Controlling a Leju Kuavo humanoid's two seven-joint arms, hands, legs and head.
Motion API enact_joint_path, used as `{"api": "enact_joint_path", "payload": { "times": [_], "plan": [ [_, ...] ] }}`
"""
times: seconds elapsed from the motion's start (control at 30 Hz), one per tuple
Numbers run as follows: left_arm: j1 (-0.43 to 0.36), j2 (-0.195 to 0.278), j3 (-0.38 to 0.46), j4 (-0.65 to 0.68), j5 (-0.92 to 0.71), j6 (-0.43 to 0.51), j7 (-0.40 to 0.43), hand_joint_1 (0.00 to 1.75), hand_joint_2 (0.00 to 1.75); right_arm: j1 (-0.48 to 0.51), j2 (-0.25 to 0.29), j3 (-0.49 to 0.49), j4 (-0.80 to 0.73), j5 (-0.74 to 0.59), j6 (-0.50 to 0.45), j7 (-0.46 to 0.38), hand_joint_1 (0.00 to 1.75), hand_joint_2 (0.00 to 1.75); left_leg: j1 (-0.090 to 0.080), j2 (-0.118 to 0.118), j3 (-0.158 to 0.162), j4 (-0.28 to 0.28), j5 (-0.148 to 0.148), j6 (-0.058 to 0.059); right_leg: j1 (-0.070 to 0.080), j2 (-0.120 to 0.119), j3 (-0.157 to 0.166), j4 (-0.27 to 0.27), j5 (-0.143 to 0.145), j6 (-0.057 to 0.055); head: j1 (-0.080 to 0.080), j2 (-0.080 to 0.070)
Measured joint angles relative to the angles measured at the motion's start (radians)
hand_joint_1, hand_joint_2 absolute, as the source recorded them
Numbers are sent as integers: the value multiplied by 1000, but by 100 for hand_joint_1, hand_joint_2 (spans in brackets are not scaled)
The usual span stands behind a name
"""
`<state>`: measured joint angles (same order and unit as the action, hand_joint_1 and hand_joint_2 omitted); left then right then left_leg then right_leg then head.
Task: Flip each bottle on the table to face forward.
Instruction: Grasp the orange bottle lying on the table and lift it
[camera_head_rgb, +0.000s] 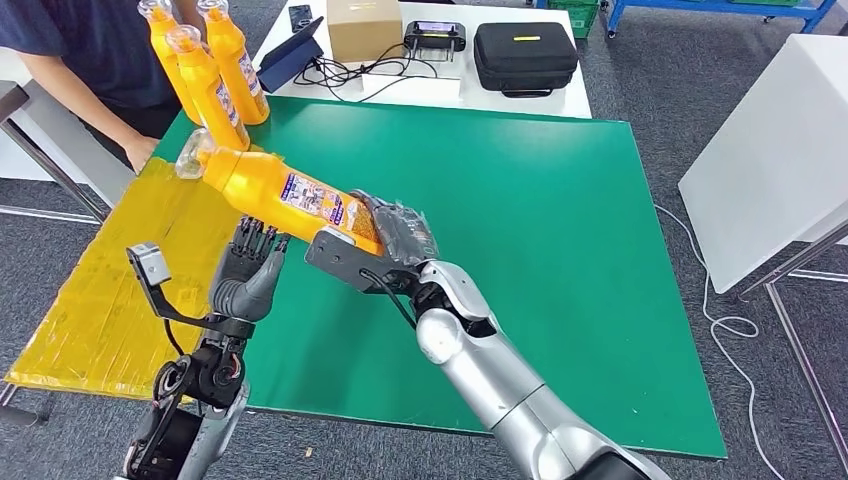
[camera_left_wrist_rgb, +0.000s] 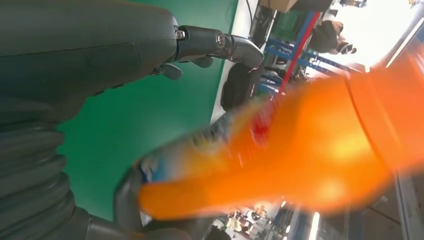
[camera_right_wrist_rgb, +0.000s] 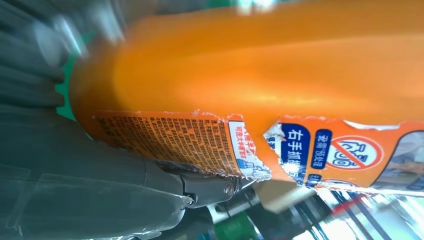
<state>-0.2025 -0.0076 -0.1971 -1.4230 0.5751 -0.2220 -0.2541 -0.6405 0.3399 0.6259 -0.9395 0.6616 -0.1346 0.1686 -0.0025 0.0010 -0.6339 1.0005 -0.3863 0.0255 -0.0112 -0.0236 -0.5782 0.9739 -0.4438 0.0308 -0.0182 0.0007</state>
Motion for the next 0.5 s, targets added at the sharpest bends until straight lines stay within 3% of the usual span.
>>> {"api": "enact_joint_path", "payload": {
  "times": [0.17,0.5],
  "plan": [
    [-31,-26,-33,15,-6,1,16,0,175,-60,15,56,114,-58,-35,40,175,175,-1,0,0,0,0,0,0,0,0,0,0,0,0,0],
    [-53,-43,-38,55,-94,36,-2,0,175,-94,16,159,197,-20,-51,67,175,175,0,1,0,0,0,0,0,1,-1,0,0,0,0,0]
  ]
}}
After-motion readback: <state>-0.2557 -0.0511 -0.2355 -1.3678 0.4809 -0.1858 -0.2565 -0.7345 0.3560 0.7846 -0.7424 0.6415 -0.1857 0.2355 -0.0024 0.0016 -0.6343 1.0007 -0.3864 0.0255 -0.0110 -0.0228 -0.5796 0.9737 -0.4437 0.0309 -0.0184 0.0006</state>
